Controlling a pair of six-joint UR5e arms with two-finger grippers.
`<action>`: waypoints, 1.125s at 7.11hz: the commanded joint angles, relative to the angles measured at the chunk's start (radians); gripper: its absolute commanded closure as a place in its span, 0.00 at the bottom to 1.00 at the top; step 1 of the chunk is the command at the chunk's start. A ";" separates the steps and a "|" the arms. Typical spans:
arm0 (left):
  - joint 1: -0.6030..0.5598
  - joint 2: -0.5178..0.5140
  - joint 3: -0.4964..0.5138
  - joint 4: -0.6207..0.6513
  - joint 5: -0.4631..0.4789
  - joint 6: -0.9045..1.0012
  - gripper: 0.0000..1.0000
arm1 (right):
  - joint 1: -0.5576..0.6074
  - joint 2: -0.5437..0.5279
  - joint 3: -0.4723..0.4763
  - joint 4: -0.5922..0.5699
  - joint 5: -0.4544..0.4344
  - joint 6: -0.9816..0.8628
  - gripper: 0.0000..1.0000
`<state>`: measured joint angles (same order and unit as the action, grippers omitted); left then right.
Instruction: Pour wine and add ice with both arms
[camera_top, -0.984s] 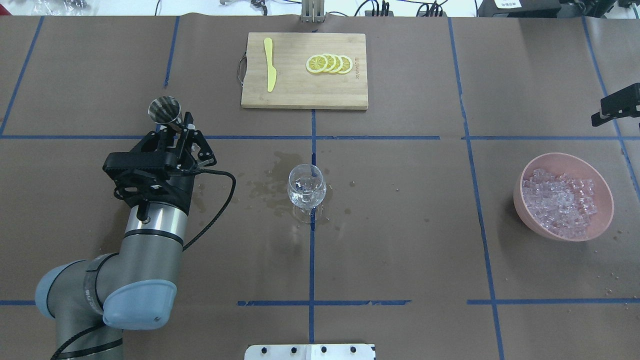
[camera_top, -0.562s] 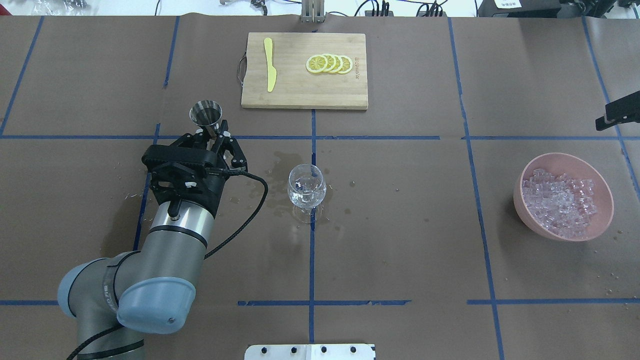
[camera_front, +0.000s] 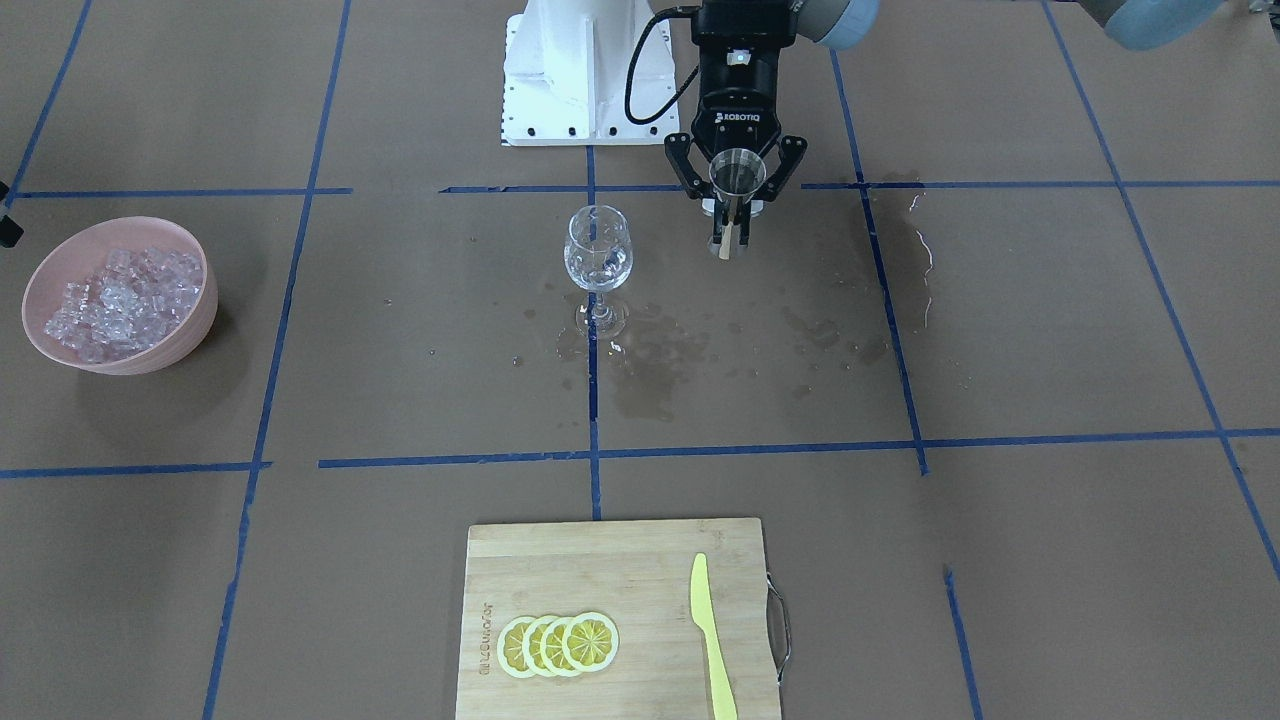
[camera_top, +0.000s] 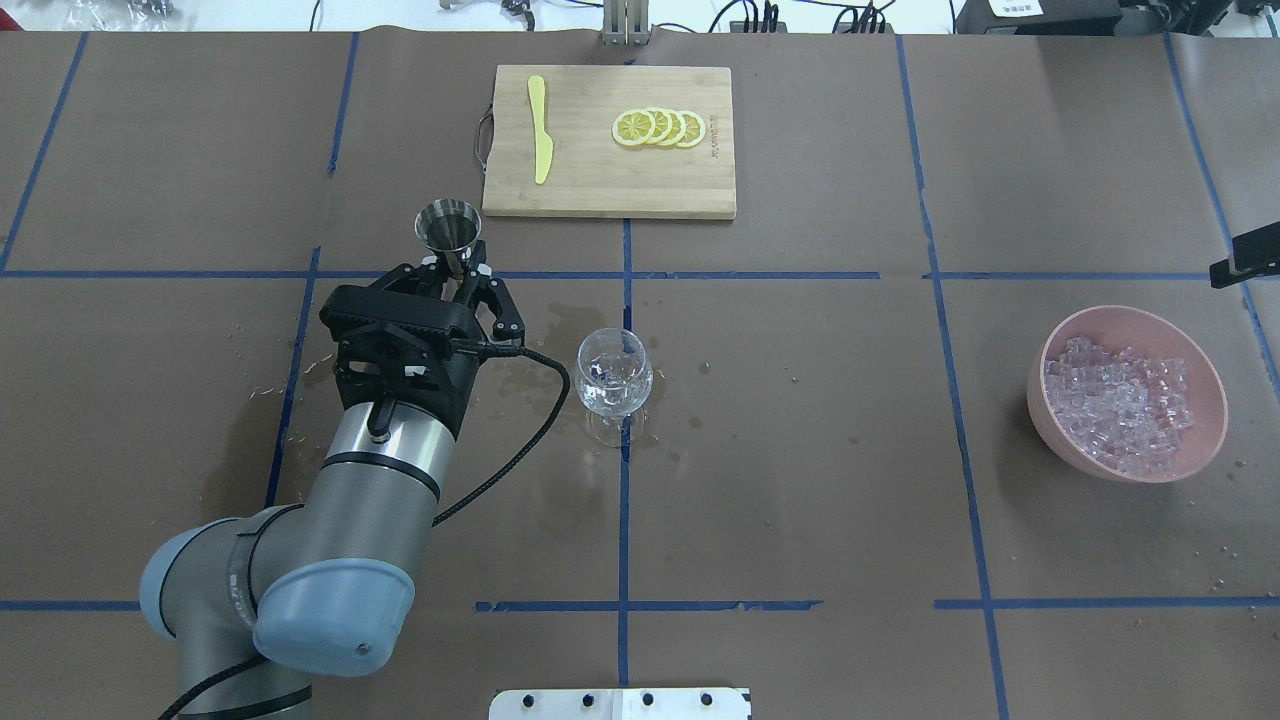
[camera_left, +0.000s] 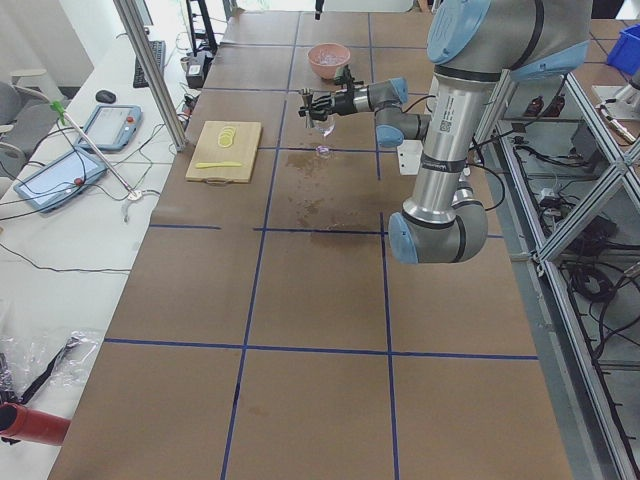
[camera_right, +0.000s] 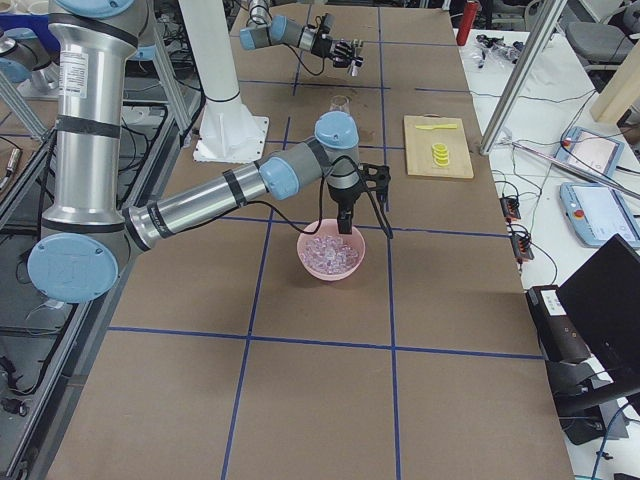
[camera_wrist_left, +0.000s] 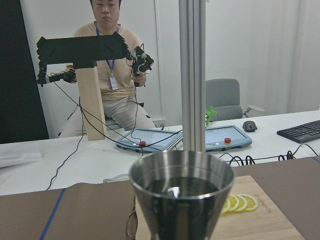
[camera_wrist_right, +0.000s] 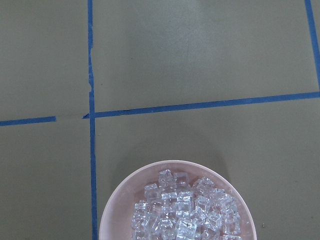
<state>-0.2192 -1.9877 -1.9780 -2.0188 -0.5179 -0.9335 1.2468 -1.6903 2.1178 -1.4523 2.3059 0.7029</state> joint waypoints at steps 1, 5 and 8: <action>0.010 -0.003 0.010 0.000 -0.001 0.065 1.00 | -0.038 -0.006 0.013 0.024 -0.012 0.044 0.00; 0.101 -0.031 0.042 0.003 0.001 0.138 1.00 | -0.044 -0.006 0.013 0.026 -0.014 0.046 0.00; 0.109 -0.039 0.079 0.005 0.010 0.287 1.00 | -0.044 -0.006 0.013 0.026 -0.014 0.046 0.00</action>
<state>-0.1129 -2.0219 -1.9196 -2.0146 -0.5131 -0.6992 1.2027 -1.6966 2.1307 -1.4266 2.2918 0.7486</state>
